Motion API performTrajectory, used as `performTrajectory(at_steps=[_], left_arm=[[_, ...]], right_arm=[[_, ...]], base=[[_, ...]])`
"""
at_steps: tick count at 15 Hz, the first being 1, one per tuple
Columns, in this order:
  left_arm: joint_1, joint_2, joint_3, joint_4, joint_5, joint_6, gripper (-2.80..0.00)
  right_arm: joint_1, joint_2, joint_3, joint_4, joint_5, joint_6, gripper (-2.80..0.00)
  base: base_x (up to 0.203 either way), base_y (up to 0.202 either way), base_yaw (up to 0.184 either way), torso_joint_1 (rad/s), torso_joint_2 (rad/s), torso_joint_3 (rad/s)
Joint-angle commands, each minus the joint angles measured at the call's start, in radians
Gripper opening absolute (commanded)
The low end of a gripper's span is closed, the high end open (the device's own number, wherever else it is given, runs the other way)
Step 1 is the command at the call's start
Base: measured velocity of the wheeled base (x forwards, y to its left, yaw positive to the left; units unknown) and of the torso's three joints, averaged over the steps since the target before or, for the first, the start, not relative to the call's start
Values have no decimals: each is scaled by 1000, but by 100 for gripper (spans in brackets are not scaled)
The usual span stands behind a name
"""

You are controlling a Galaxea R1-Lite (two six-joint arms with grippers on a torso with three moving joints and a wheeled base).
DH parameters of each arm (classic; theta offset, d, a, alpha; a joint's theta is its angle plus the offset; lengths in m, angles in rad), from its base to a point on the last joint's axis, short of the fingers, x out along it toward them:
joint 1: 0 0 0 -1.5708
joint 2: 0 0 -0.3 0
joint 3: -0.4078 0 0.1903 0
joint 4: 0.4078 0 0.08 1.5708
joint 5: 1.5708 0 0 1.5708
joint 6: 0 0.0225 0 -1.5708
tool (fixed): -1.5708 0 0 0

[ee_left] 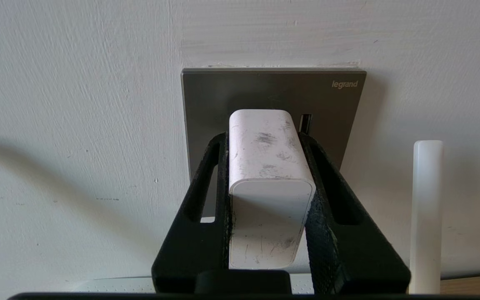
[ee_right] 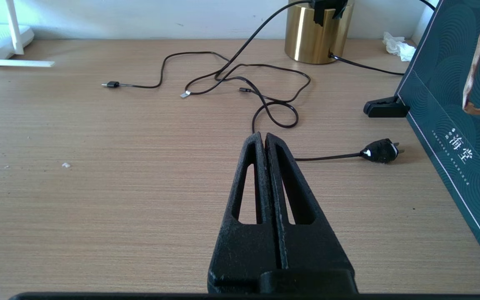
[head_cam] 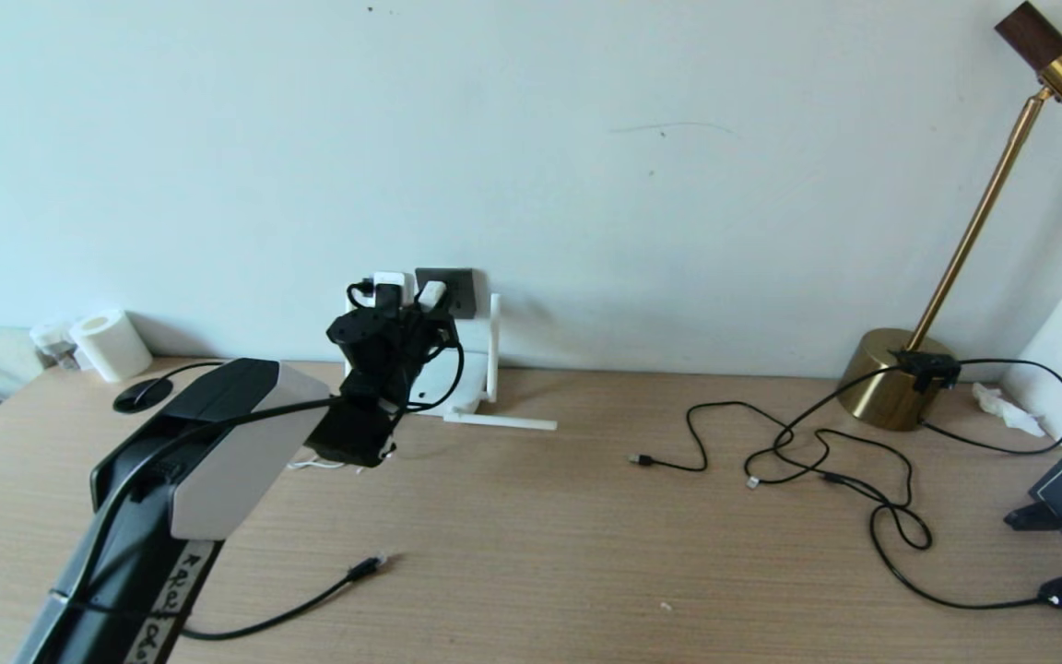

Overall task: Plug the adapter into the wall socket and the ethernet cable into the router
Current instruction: Plug plug into socket

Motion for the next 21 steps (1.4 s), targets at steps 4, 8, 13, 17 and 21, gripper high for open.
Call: performTrajectory(at_steps=[4,8,13,17,21], left_arm=[[2,-20,1,16,0,3,-280],[1,-21,7,16,0,3,-280],[-6,-16,-1,19,31,3,-280],[-6,-7,-21,30,55,0,-280],[-6,3,-48,41,64,0,-280]], right_arm=[[0,0,0,0,0,0,-280],[-1,0,0,0,0,0,-280],[-1,0,0,0,0,0,-280],[0,1,0,0,0,0,-280],[1,2,0,0,0,0,-280]], base=[[0,0,0,0,0,0],[0,0,0,0,0,0],[0,0,0,0,0,0],[0,0,0,0,0,0],[0,0,0,0,0,0]])
